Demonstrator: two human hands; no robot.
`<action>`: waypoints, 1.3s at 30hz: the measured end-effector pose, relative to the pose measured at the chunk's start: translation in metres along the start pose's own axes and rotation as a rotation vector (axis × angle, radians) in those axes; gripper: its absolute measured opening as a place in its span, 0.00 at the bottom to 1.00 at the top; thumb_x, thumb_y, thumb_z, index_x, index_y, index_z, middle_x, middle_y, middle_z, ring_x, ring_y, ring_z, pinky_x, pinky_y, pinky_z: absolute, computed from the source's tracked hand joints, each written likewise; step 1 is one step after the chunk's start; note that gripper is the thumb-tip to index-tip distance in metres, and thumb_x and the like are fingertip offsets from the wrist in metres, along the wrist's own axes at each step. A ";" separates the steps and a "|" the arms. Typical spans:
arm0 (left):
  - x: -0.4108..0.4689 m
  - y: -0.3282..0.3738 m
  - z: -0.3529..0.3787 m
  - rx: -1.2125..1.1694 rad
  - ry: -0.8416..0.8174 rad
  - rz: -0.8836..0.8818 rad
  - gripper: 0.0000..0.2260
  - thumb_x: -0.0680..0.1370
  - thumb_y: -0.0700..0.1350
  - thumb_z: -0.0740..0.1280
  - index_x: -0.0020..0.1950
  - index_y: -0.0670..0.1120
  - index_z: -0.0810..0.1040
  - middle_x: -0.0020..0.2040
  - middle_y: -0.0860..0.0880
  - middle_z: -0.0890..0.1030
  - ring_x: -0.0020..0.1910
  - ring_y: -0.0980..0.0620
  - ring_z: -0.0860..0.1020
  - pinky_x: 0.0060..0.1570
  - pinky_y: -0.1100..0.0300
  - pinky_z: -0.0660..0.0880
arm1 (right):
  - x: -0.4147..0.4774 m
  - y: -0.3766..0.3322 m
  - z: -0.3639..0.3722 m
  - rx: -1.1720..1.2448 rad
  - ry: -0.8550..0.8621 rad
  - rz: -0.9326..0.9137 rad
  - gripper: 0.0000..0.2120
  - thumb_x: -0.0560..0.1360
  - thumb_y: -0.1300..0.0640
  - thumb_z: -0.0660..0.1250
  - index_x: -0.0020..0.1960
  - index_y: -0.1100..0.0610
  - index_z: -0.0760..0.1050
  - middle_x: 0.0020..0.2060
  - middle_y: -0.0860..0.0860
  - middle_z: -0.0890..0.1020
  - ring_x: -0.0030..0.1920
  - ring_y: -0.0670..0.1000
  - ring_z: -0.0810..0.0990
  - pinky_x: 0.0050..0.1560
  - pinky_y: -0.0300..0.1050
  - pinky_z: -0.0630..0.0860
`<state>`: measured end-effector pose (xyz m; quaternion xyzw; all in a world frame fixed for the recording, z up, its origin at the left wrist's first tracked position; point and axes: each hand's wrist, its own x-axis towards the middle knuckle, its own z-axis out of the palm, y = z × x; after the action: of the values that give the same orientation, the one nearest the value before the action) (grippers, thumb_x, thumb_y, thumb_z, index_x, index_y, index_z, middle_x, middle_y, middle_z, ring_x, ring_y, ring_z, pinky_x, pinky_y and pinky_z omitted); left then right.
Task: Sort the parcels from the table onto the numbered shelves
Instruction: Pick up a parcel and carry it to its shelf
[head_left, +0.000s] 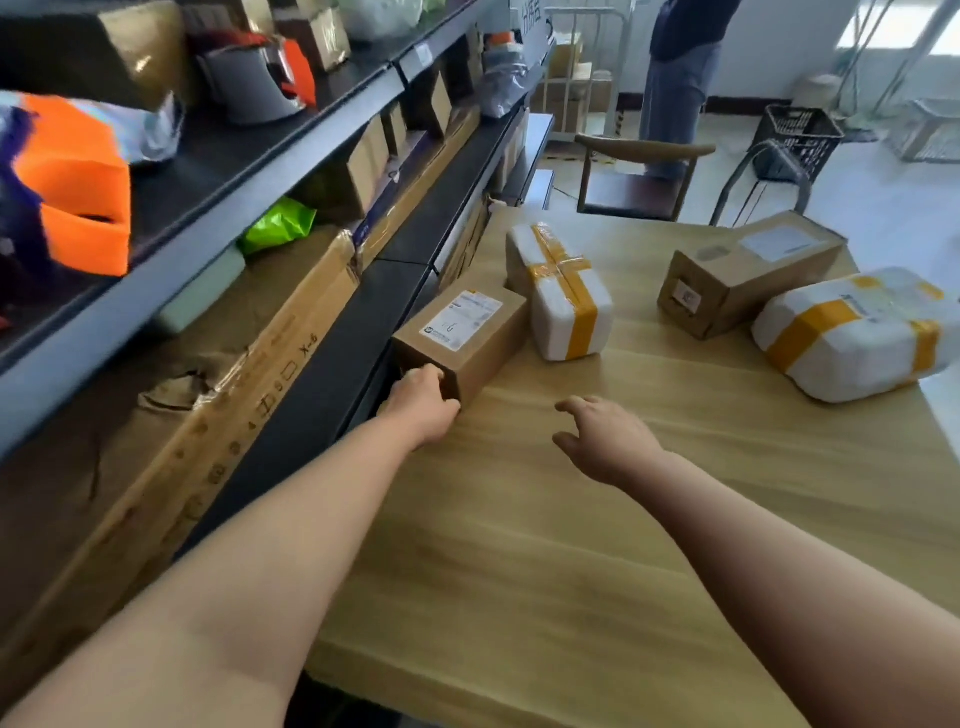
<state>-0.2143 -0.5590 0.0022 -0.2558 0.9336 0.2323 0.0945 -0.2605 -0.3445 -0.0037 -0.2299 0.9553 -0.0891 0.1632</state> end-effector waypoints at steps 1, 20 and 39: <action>0.019 -0.003 -0.005 0.013 0.001 -0.001 0.24 0.79 0.48 0.65 0.74 0.46 0.65 0.71 0.45 0.69 0.68 0.44 0.70 0.62 0.49 0.71 | 0.018 -0.009 0.000 0.016 -0.006 -0.004 0.23 0.79 0.46 0.60 0.73 0.49 0.64 0.68 0.52 0.71 0.66 0.55 0.71 0.61 0.51 0.72; 0.151 -0.015 -0.016 0.238 -0.152 0.067 0.32 0.77 0.57 0.67 0.77 0.55 0.57 0.68 0.42 0.70 0.64 0.41 0.72 0.54 0.51 0.70 | 0.160 -0.051 0.037 0.339 -0.023 0.003 0.25 0.80 0.53 0.59 0.76 0.48 0.59 0.69 0.54 0.72 0.67 0.58 0.70 0.65 0.52 0.69; -0.104 0.068 0.108 0.118 -0.077 -0.134 0.31 0.76 0.56 0.69 0.76 0.52 0.61 0.67 0.45 0.72 0.66 0.45 0.71 0.59 0.52 0.71 | -0.042 0.093 0.053 0.258 -0.024 -0.149 0.17 0.79 0.48 0.60 0.68 0.46 0.71 0.61 0.49 0.80 0.60 0.58 0.77 0.54 0.50 0.75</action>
<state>-0.1551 -0.4099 -0.0348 -0.3026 0.9222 0.1797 0.1604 -0.2445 -0.2480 -0.0647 -0.2784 0.9141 -0.2204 0.1959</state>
